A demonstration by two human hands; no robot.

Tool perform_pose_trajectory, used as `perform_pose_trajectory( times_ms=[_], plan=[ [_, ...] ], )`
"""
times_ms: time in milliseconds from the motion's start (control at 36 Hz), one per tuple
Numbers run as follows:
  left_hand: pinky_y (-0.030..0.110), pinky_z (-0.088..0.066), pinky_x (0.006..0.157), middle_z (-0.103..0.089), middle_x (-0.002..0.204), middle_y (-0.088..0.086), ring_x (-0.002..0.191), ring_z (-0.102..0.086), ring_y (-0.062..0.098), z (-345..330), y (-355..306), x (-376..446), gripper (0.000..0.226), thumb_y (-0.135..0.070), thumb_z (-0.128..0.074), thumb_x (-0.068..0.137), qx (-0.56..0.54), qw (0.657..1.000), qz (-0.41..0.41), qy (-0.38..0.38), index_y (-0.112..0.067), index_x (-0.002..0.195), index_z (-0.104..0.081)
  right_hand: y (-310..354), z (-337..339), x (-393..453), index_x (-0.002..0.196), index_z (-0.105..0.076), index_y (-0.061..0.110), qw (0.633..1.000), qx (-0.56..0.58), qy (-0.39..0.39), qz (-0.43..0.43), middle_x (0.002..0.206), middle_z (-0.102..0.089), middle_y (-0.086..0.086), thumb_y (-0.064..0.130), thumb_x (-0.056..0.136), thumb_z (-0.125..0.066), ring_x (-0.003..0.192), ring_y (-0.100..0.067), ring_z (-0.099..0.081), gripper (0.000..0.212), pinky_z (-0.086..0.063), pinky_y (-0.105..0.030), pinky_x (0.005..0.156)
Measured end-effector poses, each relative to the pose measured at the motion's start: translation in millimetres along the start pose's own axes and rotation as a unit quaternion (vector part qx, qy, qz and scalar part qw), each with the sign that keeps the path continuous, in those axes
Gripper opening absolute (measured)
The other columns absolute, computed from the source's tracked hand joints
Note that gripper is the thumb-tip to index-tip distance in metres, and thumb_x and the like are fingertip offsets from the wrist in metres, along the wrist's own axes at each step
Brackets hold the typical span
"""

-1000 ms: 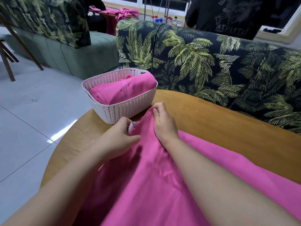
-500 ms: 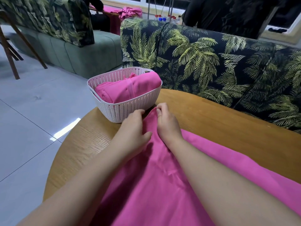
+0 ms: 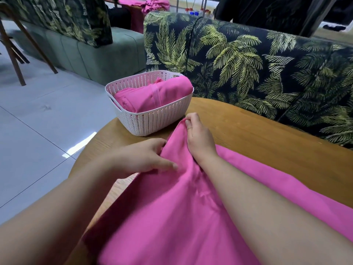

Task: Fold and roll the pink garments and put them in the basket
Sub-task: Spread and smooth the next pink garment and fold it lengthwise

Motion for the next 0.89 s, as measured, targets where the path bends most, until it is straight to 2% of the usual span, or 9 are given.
perform_pose_trajectory(
  times_ms=[83, 139, 222, 306, 389, 500, 583, 694, 889],
  plan=[
    [0.03, -0.054, 0.082, -0.066, 0.103, -0.003, 0.087, -0.064, 0.016, 5, 9, -25, 0.062, -0.04, -0.081, 0.062, 0.06, 0.996, -0.033, -0.053, -0.025, 0.115, -0.054, 1, -1, 0, 0.113, -0.051, 0.009, 1.0, -0.006, 0.001, -0.001, 0.105, -0.064, -0.015, 0.021, 0.103, -0.037, 0.093, -0.036, -0.059, 0.021, -0.033, -0.037, 0.068],
    [0.018, -0.05, 0.086, -0.058, 0.119, -0.012, 0.094, -0.062, -0.001, 4, 9, -45, 0.069, -0.035, -0.081, 0.071, 0.085, 0.991, -0.076, -0.076, -0.038, 0.127, -0.041, 0, -1, 0, 0.112, -0.051, 0.01, 1.0, -0.009, 0.003, -0.005, 0.104, -0.064, -0.015, 0.022, 0.103, -0.036, 0.092, -0.036, -0.059, 0.021, -0.034, -0.037, 0.068],
    [0.006, -0.039, 0.092, -0.034, 0.141, -0.03, 0.108, -0.052, -0.015, 1, 16, -74, 0.079, -0.023, -0.072, 0.085, 0.128, 0.981, -0.112, -0.098, -0.045, 0.14, -0.021, -1, -2, 1, 0.111, -0.051, 0.011, 1.0, -0.016, 0.006, -0.011, 0.103, -0.064, -0.015, 0.023, 0.103, -0.036, 0.092, -0.034, -0.058, 0.02, -0.034, -0.035, 0.068],
    [0.012, -0.033, 0.105, -0.032, 0.147, -0.029, 0.127, -0.043, -0.008, -2, 26, -96, 0.08, -0.034, -0.067, 0.086, 0.119, 0.98, -0.131, -0.093, -0.044, 0.146, -0.016, -1, -3, 1, 0.111, -0.051, 0.01, 1.0, -0.024, 0.005, -0.011, 0.103, -0.064, -0.015, 0.023, 0.103, -0.036, 0.092, -0.033, -0.058, 0.021, -0.034, -0.035, 0.068],
    [0.01, -0.04, 0.096, -0.045, 0.136, -0.027, 0.118, -0.049, -0.011, -2, 34, -113, 0.077, -0.049, -0.063, 0.082, 0.092, 0.984, -0.114, -0.1, -0.05, 0.144, -0.017, -1, -4, 1, 0.111, -0.051, 0.01, 0.999, -0.029, 0.008, -0.012, 0.103, -0.064, -0.015, 0.023, 0.103, -0.037, 0.093, -0.035, -0.058, 0.021, -0.037, -0.037, 0.07],
    [0.019, -0.047, 0.057, -0.064, 0.082, 0.0, 0.062, -0.053, 0.006, 3, 44, -125, 0.066, -0.058, -0.061, 0.079, 0.017, 0.99, -0.058, -0.13, -0.061, 0.135, -0.026, 0, -5, 1, 0.112, -0.052, 0.009, 0.999, -0.04, 0.008, -0.006, 0.104, -0.065, -0.015, 0.023, 0.103, -0.038, 0.094, -0.035, -0.059, 0.021, -0.039, -0.037, 0.072],
    [0.014, -0.038, 0.048, -0.057, 0.065, -0.004, 0.055, -0.047, 0.005, 11, 50, -128, 0.058, -0.063, -0.06, 0.079, -0.05, 0.979, -0.032, -0.193, -0.043, 0.131, -0.043, -1, -5, 1, 0.112, -0.054, 0.009, 0.999, -0.044, 0.008, -0.008, 0.105, -0.065, -0.015, 0.022, 0.102, -0.04, 0.095, -0.034, -0.059, 0.022, -0.04, -0.038, 0.073],
    [0.016, -0.043, 0.047, -0.058, 0.079, 0.004, 0.059, -0.056, 0.008, 7, 54, -128, 0.049, -0.027, -0.071, 0.081, -0.193, 0.964, -0.044, -0.18, -0.029, 0.126, -0.053, -3, -7, 2, 0.109, -0.059, 0.011, 0.999, -0.043, 0.012, -0.022, 0.106, -0.067, -0.011, 0.022, 0.1, -0.044, 0.097, -0.031, -0.06, 0.02, -0.045, -0.039, 0.079],
    [0.029, -0.055, 0.069, -0.071, 0.104, 0.006, 0.087, -0.07, 0.021, -1, 60, -134, 0.058, -0.053, -0.066, 0.074, -0.066, 0.986, -0.071, -0.139, -0.054, 0.127, -0.043, -4, -8, 3, 0.11, -0.064, 0.013, 0.997, -0.07, 0.023, -0.034, 0.111, -0.068, -0.006, 0.022, 0.099, -0.047, 0.102, -0.026, -0.059, 0.022, -0.042, -0.033, 0.082]
  ],
)
Point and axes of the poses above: each hand's wrist, its own x-axis towards the middle knuckle, its own z-axis out of the back of the hand, y = z × x, the point moved 7 cm from there along x, towards the middle knuckle
